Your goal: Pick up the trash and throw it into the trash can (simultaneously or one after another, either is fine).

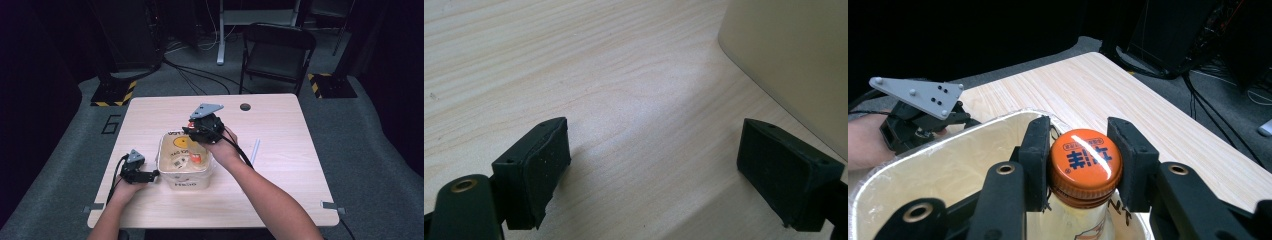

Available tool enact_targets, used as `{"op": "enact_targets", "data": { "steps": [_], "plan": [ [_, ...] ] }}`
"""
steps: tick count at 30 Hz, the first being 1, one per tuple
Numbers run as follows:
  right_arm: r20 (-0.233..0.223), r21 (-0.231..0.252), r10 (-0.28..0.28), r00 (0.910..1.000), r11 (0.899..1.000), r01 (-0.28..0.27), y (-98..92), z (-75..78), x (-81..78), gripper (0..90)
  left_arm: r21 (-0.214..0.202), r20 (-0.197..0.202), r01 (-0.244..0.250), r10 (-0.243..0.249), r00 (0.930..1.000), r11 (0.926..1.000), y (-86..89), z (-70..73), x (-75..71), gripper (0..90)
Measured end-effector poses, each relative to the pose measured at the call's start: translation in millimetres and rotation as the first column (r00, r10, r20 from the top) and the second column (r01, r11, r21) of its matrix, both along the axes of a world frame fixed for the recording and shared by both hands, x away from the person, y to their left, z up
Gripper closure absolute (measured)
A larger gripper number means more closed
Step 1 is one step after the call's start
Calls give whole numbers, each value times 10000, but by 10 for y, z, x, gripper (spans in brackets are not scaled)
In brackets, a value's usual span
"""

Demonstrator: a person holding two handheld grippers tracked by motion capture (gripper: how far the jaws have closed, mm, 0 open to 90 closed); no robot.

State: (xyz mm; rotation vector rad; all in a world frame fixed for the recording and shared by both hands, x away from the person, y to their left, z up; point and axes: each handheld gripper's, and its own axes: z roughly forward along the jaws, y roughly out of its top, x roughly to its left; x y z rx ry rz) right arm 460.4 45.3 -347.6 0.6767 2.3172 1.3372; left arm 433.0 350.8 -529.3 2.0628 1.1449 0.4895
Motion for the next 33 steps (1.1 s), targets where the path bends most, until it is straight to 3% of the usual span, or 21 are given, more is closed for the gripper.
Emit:
{"op": "enact_targets", "data": {
  "steps": [7,13,25,33],
  "plan": [
    [164,-214,-45,9999,9998,48,-4,-52,16,617,-39,6,-10,10,10000,10000,-2,-2,0,136],
    [13,-257,-109,9999,9996,110,-18,-114,37,616,-11,-10,5,-5,10000,10000,-1,0,0,135],
    [-147,87,-242,9996,9997,243,-71,-156,46,606,-11,-11,1,-1,10000,10000,-2,0,-1,136],
    [-262,154,-308,9992,9994,312,-98,-138,54,536,-8,-10,1,-1,10000,10000,-2,0,-1,135]
  ]
}}
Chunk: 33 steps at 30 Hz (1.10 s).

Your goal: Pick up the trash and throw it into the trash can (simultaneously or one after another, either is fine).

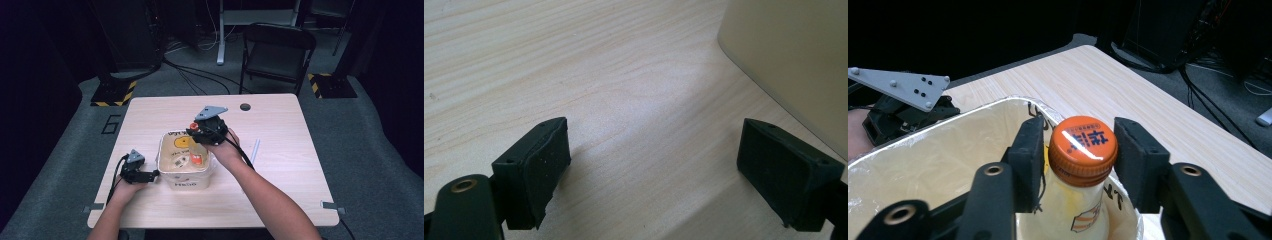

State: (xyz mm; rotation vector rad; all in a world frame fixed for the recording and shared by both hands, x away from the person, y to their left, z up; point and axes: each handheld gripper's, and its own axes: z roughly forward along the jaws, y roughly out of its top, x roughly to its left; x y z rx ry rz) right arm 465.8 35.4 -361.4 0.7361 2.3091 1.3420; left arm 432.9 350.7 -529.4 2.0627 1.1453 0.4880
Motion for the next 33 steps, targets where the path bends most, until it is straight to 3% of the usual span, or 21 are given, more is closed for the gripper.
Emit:
{"op": "enact_targets", "data": {
  "steps": [7,21,33],
  "plan": [
    [-87,42,-205,9998,9998,206,-46,15,-32,482,0,0,-3,3,10000,10000,0,0,0,136],
    [431,226,-302,9986,9993,293,-356,92,-214,474,20,-29,5,-5,10000,10000,0,2,-1,135],
    [698,356,-899,9935,9955,876,-702,-54,-392,494,28,-43,2,-2,10000,10000,-2,4,-3,135]
  ]
}}
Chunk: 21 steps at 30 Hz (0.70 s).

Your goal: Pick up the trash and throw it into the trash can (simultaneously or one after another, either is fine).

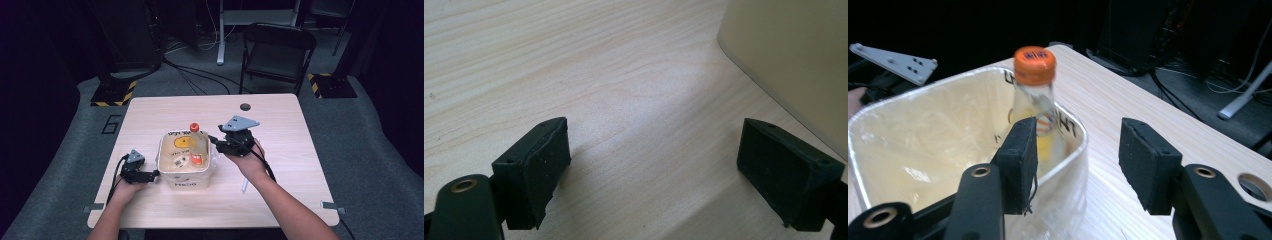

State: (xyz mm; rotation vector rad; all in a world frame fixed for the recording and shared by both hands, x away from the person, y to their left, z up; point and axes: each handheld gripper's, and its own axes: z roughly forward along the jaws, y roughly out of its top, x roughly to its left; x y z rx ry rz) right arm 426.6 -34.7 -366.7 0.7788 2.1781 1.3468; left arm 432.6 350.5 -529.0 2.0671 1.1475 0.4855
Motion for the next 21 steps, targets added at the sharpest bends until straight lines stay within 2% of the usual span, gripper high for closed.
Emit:
{"op": "enact_targets", "data": {
  "steps": [5,8,13,21],
  "plan": [
    [8,127,-303,9995,9995,303,-133,-79,-24,497,3,-10,1,-1,10000,10000,0,1,-1,135],
    [-39,37,-433,9991,9991,433,-199,-147,-38,498,-6,1,-19,19,10000,10000,-2,0,-2,135],
    [-338,66,-721,9968,9974,723,-307,-303,-81,497,-31,51,-20,20,10000,10000,-4,-5,-3,135],
    [-609,-245,-1263,9901,9919,1250,-490,-574,-166,498,-23,66,-12,12,10000,10000,-5,-5,-4,135]
  ]
}}
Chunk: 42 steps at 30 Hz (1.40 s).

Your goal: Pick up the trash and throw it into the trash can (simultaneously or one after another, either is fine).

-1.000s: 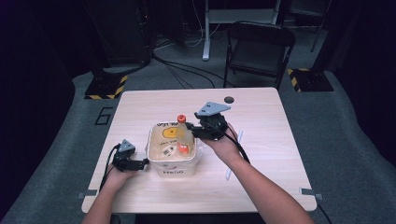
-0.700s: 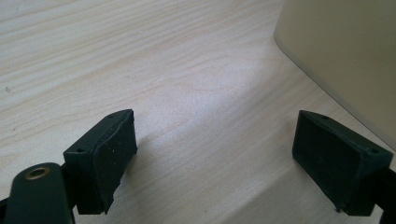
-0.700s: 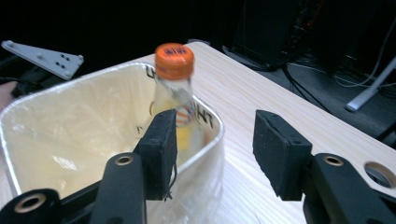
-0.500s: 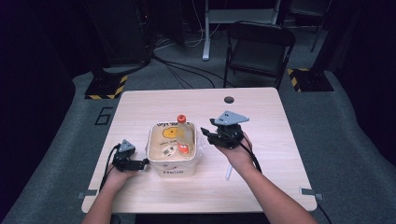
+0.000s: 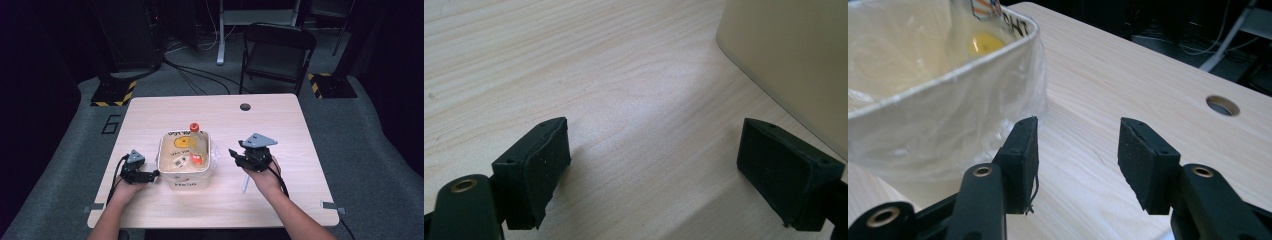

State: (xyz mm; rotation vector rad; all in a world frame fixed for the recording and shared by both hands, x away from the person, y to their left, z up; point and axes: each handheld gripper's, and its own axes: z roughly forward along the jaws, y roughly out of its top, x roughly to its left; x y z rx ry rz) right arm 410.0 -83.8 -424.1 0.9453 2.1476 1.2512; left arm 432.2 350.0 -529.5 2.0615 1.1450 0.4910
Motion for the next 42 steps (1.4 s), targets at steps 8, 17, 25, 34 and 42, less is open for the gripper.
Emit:
{"op": "enact_targets", "data": {
  "steps": [8,17,25,34,42],
  "plan": [
    [-50,-285,-337,9994,9990,336,-110,-216,-121,510,-6,-36,11,-11,10000,10000,-3,0,-5,135],
    [-825,-361,-780,9935,9965,753,-222,-495,-154,513,16,-44,29,-29,10000,10000,-1,1,-5,135],
    [-1505,-418,-1212,9812,9923,1162,-344,-741,-150,513,27,-46,37,-37,10000,10000,-1,2,-5,135],
    [-1807,-548,-1356,9741,9903,1277,-352,-828,-134,513,27,-45,33,-33,10000,10000,-1,2,-5,135],
    [-2004,-699,-1245,9718,9912,1126,-339,-871,-136,516,23,-47,35,-35,10000,10000,-1,2,-5,135]
  ]
}}
